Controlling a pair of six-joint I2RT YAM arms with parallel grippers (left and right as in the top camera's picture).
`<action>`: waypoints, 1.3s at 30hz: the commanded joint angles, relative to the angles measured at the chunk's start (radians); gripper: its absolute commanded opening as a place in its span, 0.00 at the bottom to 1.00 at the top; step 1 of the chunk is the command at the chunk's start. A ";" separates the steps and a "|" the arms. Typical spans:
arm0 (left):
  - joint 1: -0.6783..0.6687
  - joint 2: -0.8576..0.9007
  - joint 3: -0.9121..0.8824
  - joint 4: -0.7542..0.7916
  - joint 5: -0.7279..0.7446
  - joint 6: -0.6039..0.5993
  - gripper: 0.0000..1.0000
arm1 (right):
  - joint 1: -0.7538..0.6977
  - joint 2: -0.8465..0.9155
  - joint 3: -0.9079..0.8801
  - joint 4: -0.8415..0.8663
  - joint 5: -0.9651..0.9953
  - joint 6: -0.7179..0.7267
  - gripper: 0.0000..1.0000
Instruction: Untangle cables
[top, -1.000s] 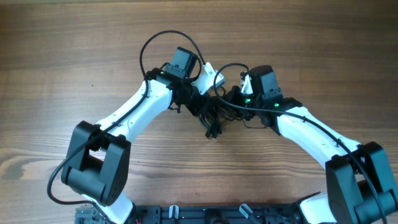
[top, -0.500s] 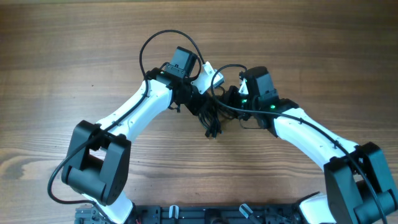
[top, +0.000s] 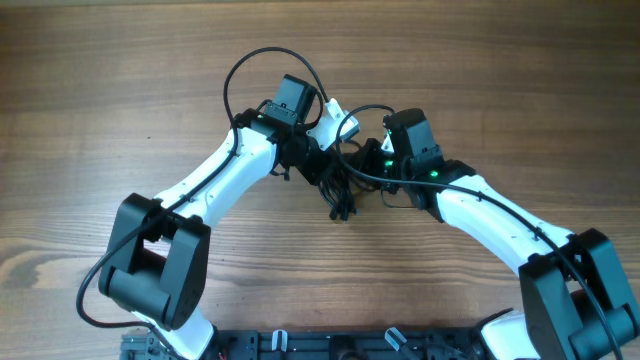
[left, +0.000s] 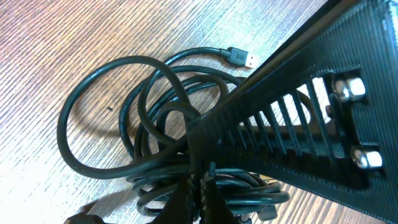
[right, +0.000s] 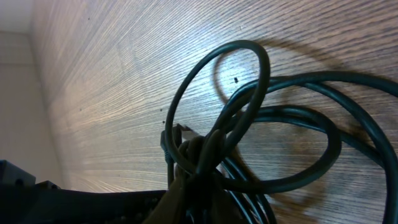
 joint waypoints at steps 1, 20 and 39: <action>-0.007 0.004 -0.001 0.008 0.060 -0.002 0.04 | 0.013 0.005 -0.023 -0.010 0.044 0.006 0.05; 0.035 0.004 -0.001 0.090 -0.013 -0.157 0.04 | 0.000 -0.111 -0.023 -0.047 -0.056 -0.172 0.04; 0.035 0.004 -0.001 0.089 -0.032 -0.156 0.05 | -0.220 -0.222 -0.023 -0.139 -0.344 -0.372 0.04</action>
